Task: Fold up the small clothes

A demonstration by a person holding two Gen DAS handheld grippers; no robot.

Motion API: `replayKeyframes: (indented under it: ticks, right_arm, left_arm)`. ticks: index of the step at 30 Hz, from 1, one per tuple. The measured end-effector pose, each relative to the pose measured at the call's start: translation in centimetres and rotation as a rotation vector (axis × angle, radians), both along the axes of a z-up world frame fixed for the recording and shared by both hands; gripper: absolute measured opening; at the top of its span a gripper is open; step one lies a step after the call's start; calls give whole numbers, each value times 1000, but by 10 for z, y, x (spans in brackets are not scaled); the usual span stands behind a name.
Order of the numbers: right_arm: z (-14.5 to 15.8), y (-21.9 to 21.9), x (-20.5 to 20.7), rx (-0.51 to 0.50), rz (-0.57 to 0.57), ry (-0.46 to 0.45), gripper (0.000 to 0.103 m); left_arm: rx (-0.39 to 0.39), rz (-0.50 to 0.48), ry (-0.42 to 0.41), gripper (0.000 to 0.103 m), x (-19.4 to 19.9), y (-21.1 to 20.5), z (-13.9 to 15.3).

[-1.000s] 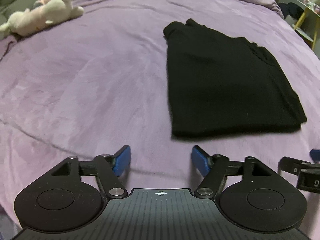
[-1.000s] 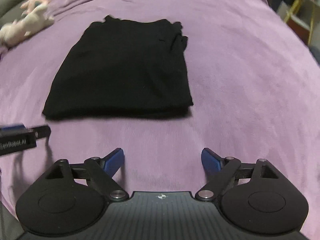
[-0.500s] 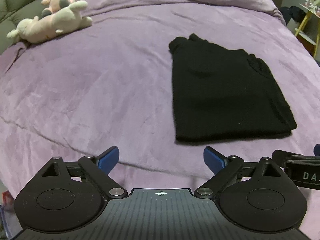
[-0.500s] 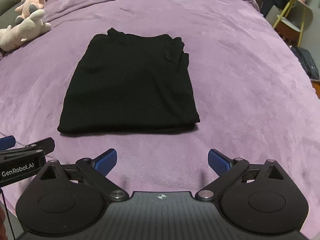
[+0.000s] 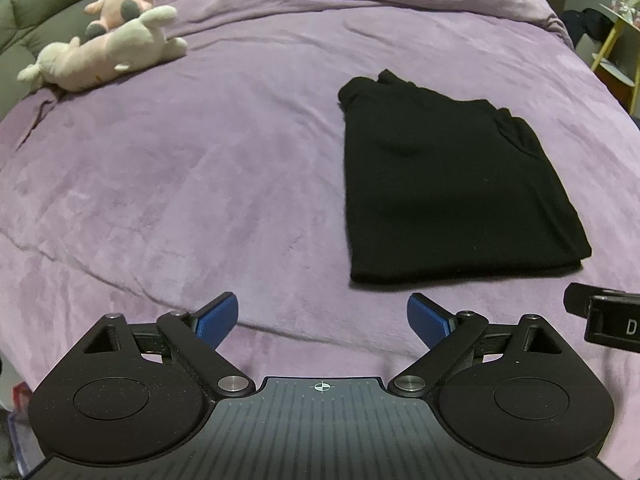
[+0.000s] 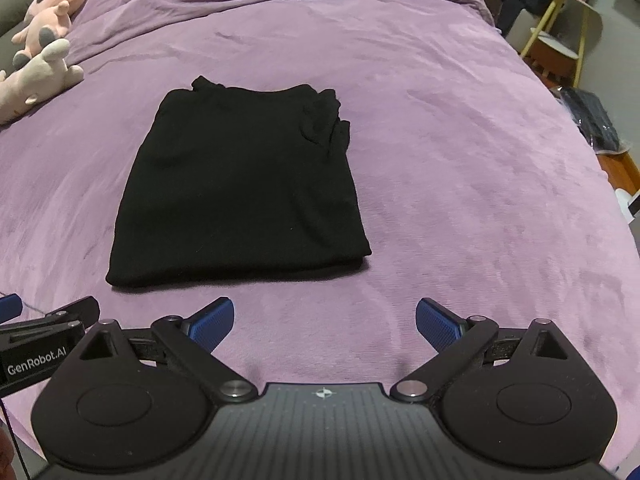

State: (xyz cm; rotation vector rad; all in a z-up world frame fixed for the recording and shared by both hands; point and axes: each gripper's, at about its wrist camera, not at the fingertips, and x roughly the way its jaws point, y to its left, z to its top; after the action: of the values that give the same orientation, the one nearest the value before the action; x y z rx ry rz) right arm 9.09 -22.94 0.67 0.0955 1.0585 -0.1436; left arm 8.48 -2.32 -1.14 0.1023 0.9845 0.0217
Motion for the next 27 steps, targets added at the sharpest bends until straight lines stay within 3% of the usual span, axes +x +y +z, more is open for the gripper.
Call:
replayKeyframes:
  ticks: [27]
  right_arm:
    - [-3,-7,-1,17,-19,7,98]
  left_arm:
    - [7,-20,30,96,-1,-8,-1]
